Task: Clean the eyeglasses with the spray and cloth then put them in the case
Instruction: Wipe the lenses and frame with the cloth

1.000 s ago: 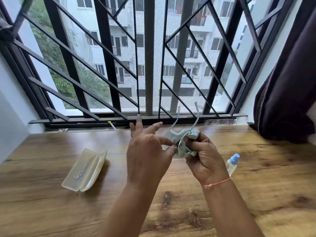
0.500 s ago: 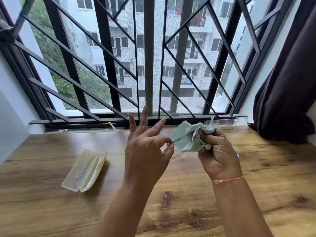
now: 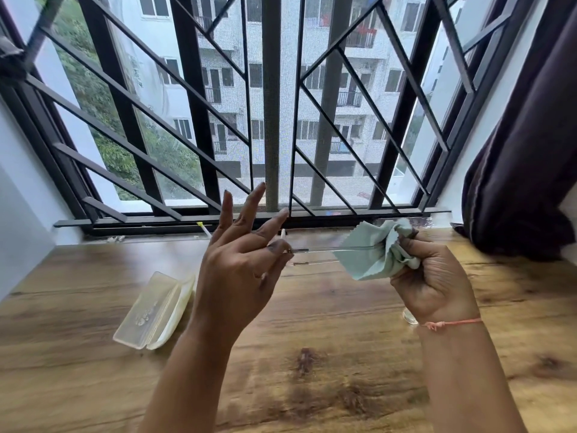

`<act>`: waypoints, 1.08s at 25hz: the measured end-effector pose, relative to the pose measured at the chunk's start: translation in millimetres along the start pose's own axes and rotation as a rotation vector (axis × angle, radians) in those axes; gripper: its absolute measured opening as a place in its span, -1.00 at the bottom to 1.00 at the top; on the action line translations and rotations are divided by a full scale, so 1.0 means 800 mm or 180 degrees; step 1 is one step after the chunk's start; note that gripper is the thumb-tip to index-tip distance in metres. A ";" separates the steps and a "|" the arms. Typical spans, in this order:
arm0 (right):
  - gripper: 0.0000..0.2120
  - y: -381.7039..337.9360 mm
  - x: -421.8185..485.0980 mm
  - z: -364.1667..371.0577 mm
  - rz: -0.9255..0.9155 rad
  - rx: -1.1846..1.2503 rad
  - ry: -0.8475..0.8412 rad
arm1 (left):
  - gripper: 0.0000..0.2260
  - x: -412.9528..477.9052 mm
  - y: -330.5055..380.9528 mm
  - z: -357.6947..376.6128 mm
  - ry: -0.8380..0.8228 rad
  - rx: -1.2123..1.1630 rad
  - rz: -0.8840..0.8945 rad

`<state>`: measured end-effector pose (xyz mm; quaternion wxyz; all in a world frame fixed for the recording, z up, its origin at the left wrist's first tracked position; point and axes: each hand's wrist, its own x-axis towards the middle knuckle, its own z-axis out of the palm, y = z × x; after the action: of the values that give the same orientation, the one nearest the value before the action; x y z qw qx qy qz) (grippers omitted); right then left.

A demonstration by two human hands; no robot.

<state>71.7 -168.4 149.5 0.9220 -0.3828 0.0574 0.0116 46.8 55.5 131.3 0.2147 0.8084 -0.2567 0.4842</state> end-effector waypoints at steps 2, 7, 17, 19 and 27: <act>-0.56 -0.003 -0.001 0.001 -0.0054 0.0089 0.0065 | -0.91 -0.001 -0.001 0.000 0.0057 -0.0011 0.0020; -0.90 0.003 -0.001 0.007 -0.0300 0.0222 0.0092 | -0.94 0.000 -0.001 0.001 0.0206 -0.0096 -0.0005; -0.79 0.019 -0.005 0.016 -0.0371 0.0091 0.0113 | -0.96 0.000 -0.008 -0.005 0.0473 -0.0062 -0.0014; -0.89 0.016 -0.005 0.015 -0.0264 0.0094 0.0134 | -0.96 -0.001 -0.009 -0.006 0.0486 -0.0082 -0.0008; -0.75 0.005 0.002 -0.005 -0.1395 -0.1327 0.0130 | -0.94 -0.006 -0.018 -0.006 0.0478 -0.0126 -0.0046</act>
<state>72.4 -168.3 144.0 0.8027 -0.5672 -0.0116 -0.1838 50.8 70.7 127.6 0.2528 0.7672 -0.2436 0.5368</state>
